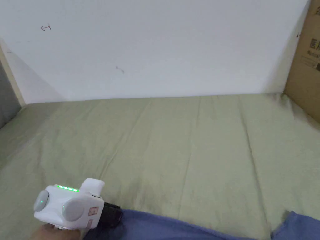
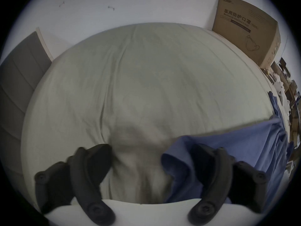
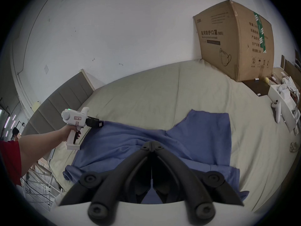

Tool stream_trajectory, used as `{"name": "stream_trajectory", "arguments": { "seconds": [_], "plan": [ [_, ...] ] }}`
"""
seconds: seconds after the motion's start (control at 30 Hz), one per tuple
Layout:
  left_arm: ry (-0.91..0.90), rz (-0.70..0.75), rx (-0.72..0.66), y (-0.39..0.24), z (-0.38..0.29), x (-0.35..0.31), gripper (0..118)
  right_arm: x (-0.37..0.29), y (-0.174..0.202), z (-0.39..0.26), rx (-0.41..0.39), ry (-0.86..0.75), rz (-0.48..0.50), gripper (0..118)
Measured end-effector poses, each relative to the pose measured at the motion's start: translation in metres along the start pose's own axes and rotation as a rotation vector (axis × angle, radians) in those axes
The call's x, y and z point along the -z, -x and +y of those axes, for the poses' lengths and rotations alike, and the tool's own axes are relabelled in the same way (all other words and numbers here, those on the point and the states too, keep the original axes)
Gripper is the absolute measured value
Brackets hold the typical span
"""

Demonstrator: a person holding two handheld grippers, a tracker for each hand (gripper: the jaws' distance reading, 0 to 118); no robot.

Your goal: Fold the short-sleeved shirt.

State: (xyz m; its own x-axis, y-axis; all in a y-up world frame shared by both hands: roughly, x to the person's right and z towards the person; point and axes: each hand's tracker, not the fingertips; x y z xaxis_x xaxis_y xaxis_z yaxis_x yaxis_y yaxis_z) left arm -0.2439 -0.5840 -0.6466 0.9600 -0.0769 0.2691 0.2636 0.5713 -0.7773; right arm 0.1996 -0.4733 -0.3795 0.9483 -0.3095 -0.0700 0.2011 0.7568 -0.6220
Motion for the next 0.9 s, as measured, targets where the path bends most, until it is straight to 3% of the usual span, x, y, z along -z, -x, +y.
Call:
{"name": "stream_trajectory", "arguments": {
  "seconds": [0.07,0.13,0.2,0.33,0.4,0.43,0.5,0.53,0.6,0.63,0.8,0.9],
  "plan": [
    [-0.005,-0.051,0.045,-0.012,-0.006,-0.01,52,0.001,0.0,-0.001,0.021,0.007,0.011,0],
    [-0.035,-0.099,0.099,-0.022,-0.009,-0.021,2,-0.002,-0.001,-0.002,0.045,0.005,0.02,0],
    [-0.029,-0.064,0.141,-0.03,-0.011,-0.024,2,-0.008,-0.005,0.001,0.068,-0.006,0.032,0],
    [-0.053,-0.043,0.063,-0.022,-0.008,-0.045,2,-0.035,-0.038,0.024,0.156,-0.16,0.075,0],
    [-0.13,-0.042,0.042,-0.018,-0.005,-0.069,2,-0.041,-0.068,0.044,0.145,-0.213,-0.019,0],
    [-0.154,-0.046,0.044,-0.015,-0.003,-0.078,2,-0.033,-0.081,0.055,0.137,-0.132,-0.084,0],
    [-0.166,-0.034,0.041,-0.013,-0.001,-0.094,2,-0.009,-0.112,0.072,0.16,0.092,-0.081,0],
    [-0.165,-0.032,0.043,-0.011,0.0,-0.098,2,0.002,-0.121,0.073,0.178,0.164,-0.093,27],
    [-0.159,-0.027,0.04,-0.019,0.0,-0.11,2,0.033,-0.139,0.069,0.232,0.298,-0.121,109],
    [-0.159,-0.03,0.031,-0.019,0.0,-0.114,2,0.046,-0.152,0.066,0.246,0.354,-0.148,117],
    [-0.146,-0.04,0.024,-0.023,-0.003,-0.118,2,0.103,-0.178,0.059,0.315,0.515,-0.294,117],
    [-0.123,-0.039,0.04,-0.024,-0.005,-0.112,2,0.128,-0.188,0.043,0.306,0.629,-0.331,116]
  ]
}}
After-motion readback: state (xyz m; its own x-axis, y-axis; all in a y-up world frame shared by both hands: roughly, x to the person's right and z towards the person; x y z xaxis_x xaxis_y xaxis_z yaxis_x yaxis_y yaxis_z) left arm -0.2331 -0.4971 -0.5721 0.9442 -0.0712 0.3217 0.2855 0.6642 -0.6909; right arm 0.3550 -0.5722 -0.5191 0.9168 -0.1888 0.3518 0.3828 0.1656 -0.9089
